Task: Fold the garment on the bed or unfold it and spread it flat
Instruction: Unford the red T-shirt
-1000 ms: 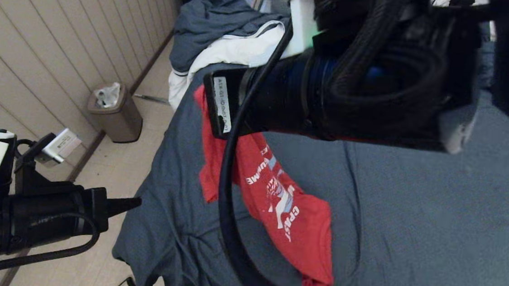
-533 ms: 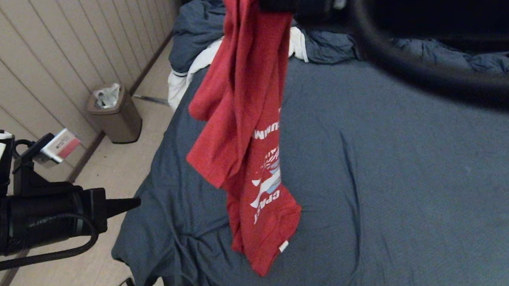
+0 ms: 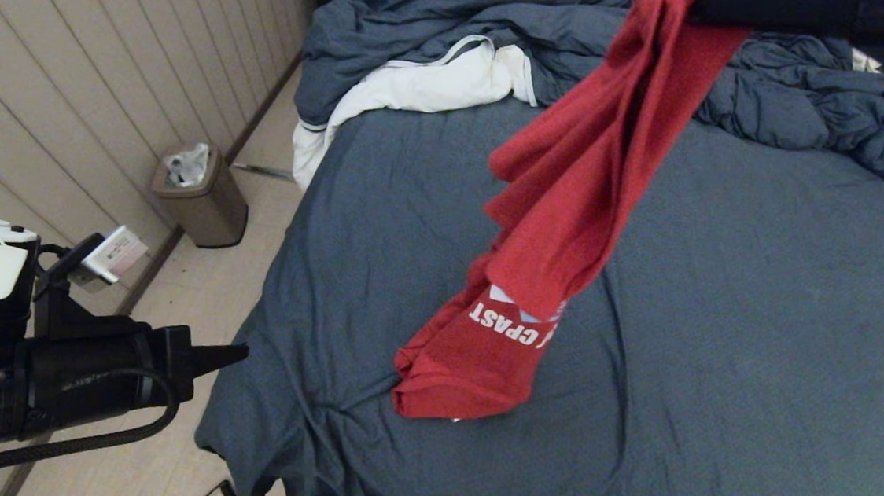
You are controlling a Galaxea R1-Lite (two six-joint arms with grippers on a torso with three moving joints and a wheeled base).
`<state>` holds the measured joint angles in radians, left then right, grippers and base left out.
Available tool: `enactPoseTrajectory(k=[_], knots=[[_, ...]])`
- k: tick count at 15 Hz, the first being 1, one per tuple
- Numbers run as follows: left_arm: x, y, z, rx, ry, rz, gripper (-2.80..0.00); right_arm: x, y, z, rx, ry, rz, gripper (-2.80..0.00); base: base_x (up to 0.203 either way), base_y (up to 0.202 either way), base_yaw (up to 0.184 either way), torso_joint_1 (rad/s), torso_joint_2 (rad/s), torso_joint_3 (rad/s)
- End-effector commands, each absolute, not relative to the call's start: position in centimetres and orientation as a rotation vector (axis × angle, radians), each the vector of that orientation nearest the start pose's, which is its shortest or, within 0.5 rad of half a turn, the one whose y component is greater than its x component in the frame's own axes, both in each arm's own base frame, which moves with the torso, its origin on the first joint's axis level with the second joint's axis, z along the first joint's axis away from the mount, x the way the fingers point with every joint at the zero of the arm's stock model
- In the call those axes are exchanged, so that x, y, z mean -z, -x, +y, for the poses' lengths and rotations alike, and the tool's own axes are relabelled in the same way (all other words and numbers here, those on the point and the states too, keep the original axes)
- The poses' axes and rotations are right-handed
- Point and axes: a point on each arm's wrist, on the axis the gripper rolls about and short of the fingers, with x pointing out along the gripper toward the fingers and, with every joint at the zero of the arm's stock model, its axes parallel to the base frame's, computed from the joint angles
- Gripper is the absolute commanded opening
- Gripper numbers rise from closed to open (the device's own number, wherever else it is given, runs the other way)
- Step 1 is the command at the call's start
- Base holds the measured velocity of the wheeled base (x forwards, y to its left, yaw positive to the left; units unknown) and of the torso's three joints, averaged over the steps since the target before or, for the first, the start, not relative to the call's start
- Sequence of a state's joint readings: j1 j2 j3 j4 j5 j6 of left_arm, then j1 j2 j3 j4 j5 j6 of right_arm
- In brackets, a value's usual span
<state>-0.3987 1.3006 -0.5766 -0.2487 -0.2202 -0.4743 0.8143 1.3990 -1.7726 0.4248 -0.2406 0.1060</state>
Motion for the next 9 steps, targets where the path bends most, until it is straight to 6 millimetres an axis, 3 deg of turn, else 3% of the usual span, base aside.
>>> enactPoseTrajectory(k=[1,5,9], knots=[[-18.3,-17.5,-7.9,0.480,0.410,0.619,-2.80,-42.4,-12.7,10.7,-0.537,-0.099,0.068,-2.80,0.000,0.000,0.000,0.000,0.00,0.000],[-18.2,-17.5,-7.9,0.480,0.411,0.622,-2.80,-41.9,-13.8,10.5,-0.477,-0.090,0.090,-2.80,0.000,0.000,0.000,0.000,0.00,0.000],[-18.1,-17.5,-7.9,0.479,0.410,0.626,-2.80,-39.4,-19.1,7.2,-0.209,-0.071,0.184,-2.80,0.000,0.000,0.000,0.000,0.00,0.000]])
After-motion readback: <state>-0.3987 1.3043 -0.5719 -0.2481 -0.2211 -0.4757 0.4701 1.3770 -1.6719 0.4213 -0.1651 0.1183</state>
